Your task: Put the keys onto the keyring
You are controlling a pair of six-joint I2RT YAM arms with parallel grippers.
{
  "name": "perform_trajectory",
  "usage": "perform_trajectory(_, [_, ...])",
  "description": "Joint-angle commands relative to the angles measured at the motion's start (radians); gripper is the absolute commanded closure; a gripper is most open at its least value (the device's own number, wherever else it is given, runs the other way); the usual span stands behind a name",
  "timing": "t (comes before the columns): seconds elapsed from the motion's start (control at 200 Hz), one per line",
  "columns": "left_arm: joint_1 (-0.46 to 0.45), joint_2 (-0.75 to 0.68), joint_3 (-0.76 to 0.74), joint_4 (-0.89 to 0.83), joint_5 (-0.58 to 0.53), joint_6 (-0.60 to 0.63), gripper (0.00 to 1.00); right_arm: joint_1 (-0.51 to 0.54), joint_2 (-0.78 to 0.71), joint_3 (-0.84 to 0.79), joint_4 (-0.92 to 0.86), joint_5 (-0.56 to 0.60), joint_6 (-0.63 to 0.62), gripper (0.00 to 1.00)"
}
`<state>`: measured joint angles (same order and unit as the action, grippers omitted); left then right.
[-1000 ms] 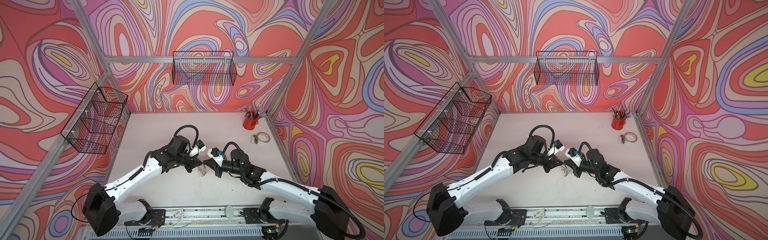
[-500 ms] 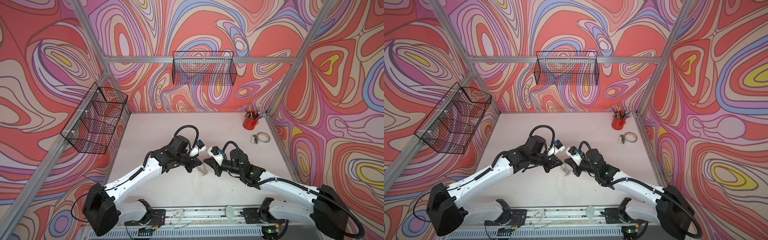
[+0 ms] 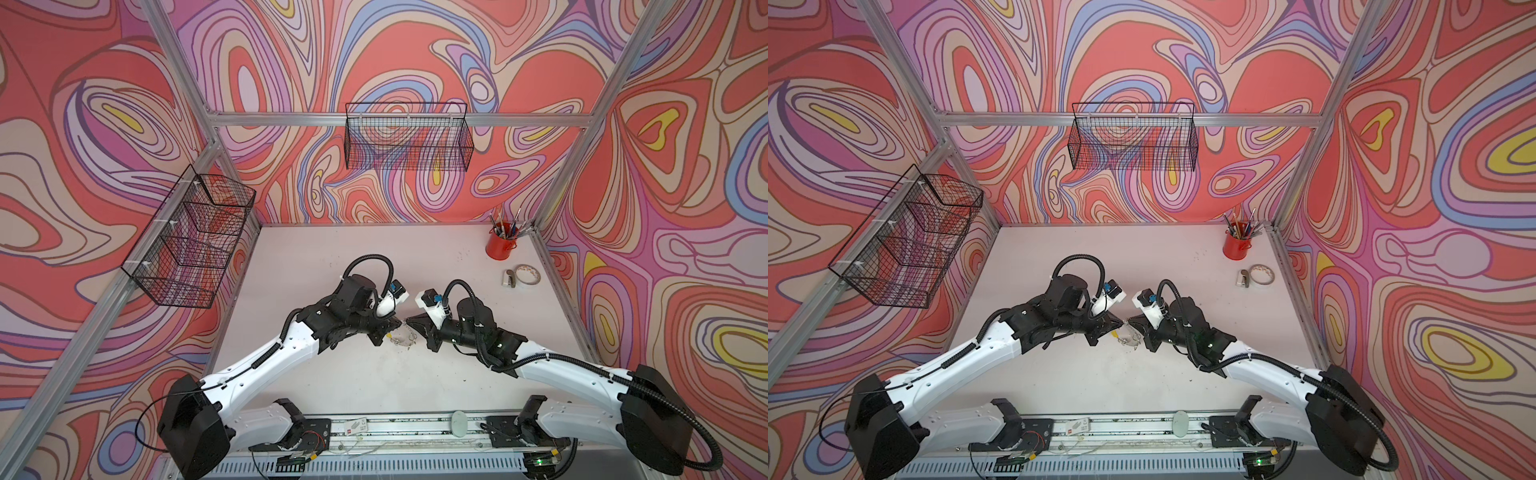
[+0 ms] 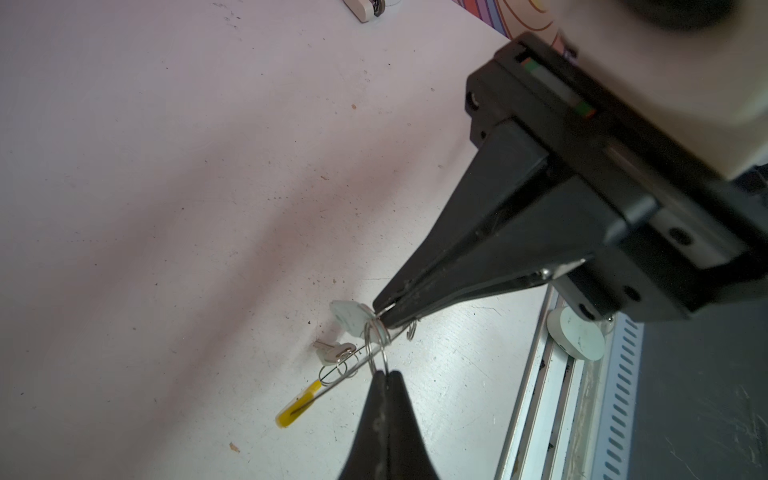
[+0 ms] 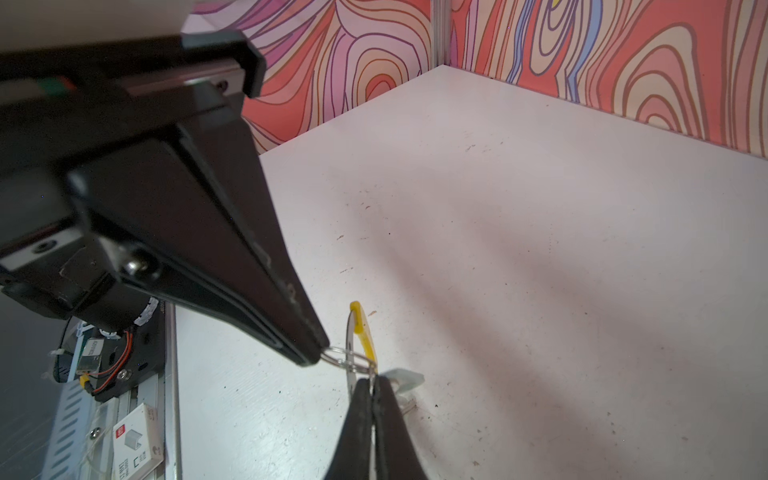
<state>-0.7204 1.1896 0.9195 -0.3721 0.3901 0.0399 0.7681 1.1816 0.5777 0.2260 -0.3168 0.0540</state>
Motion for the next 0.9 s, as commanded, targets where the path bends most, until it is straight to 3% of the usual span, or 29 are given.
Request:
perform_trajectory(0.0, [-0.015,-0.065,-0.025,0.101,-0.064,-0.004,1.0,-0.007,0.008,0.02,-0.036,-0.022,0.03,0.91])
perform_trajectory(0.065, [-0.024,-0.08,-0.043,0.162,-0.097,-0.017,1.0,-0.009,0.004,0.021,-0.04,-0.031,0.033,0.91])
perform_trajectory(0.125, [-0.029,-0.078,-0.043,0.168,-0.106,-0.028,1.0,-0.013,0.0,0.015,-0.03,-0.034,0.039,1.0])
perform_trajectory(0.371, [-0.034,-0.059,-0.055,0.18,-0.103,-0.085,1.0,-0.027,-0.021,-0.04,0.012,0.019,0.077,1.0])
perform_trajectory(0.406, [-0.034,-0.064,-0.068,0.194,-0.106,-0.099,1.0,-0.027,-0.03,-0.055,0.025,0.049,0.092,0.9])
perform_trajectory(0.481, [-0.034,-0.07,-0.077,0.191,-0.117,-0.118,1.0,-0.03,-0.058,-0.087,0.039,0.131,0.128,0.85])
perform_trajectory(0.521, [-0.034,-0.072,-0.078,0.182,-0.117,-0.124,1.0,-0.036,-0.072,-0.101,0.033,0.212,0.173,0.72])
perform_trajectory(0.566, [-0.034,-0.067,-0.079,0.168,-0.113,-0.126,0.91,-0.049,-0.082,-0.102,0.002,0.287,0.227,0.64])
perform_trajectory(0.666, [-0.034,-0.021,-0.054,0.089,-0.101,-0.101,0.8,-0.116,-0.079,-0.089,-0.067,0.307,0.305,0.52])
perform_trajectory(0.751, [-0.034,0.035,-0.009,-0.002,-0.088,-0.072,0.76,-0.175,-0.043,-0.072,-0.132,0.315,0.381,0.52])
perform_trajectory(0.891, [-0.034,0.099,0.038,-0.074,-0.078,-0.068,0.71,-0.201,0.091,-0.031,-0.208,0.225,0.423,0.58])
